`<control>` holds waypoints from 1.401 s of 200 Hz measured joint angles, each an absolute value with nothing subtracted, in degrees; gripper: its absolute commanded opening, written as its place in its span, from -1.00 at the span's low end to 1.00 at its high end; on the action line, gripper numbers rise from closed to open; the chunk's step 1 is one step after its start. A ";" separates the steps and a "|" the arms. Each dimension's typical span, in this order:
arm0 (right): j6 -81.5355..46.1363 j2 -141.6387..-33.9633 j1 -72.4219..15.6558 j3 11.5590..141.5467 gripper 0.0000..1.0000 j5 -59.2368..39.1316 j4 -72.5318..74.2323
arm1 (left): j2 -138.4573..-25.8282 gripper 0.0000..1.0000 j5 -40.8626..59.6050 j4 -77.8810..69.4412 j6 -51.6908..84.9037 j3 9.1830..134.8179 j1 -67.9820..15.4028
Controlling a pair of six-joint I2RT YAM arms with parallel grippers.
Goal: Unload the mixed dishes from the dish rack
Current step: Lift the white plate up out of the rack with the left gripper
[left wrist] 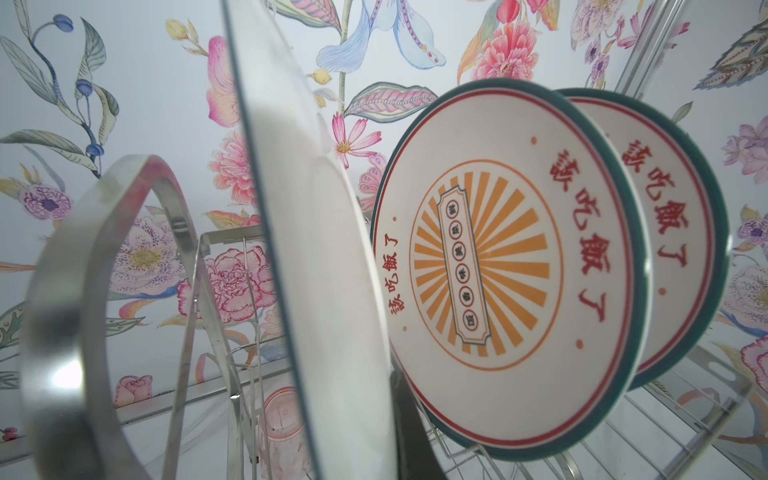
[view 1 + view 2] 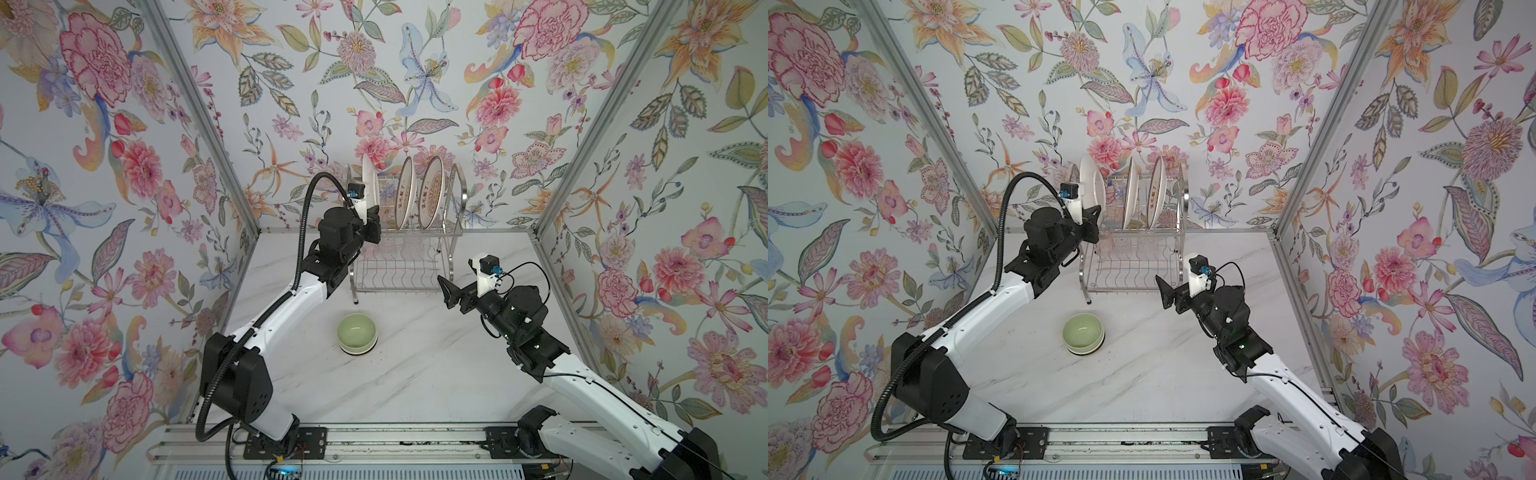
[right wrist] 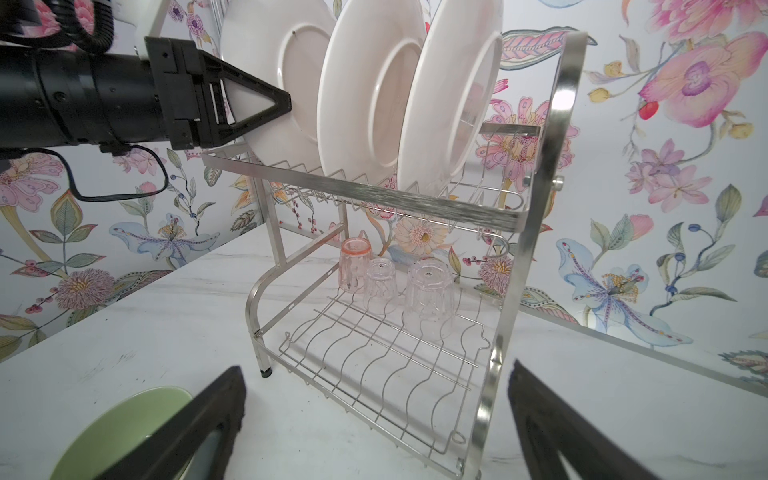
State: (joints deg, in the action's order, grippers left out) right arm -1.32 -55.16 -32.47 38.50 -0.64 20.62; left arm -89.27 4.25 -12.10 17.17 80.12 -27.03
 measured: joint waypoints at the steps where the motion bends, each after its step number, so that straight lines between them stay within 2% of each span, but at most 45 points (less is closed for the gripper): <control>1: -1.32 -55.16 -32.47 38.50 0.98 -0.64 20.62 | -89.21 -1.00 4.25 -12.14 17.15 80.12 -27.03; 87: -1.80 -56.64 -32.01 38.46 0.98 -1.34 22.33 | -80.14 -1.00 7.51 -14.70 12.34 80.03 -27.03; 134: -5.26 -56.97 -29.69 38.68 0.98 -3.66 22.11 | -70.61 -1.00 9.45 -12.53 5.69 74.59 -27.18; 180: -13.30 -55.09 -23.20 40.05 0.98 -8.62 18.87 | -60.38 -1.00 12.95 -9.76 -3.51 66.37 -28.05; 280: -34.52 -52.14 -7.46 42.44 0.98 -24.12 4.91 | -44.97 -1.00 14.46 9.56 -23.77 56.29 -35.42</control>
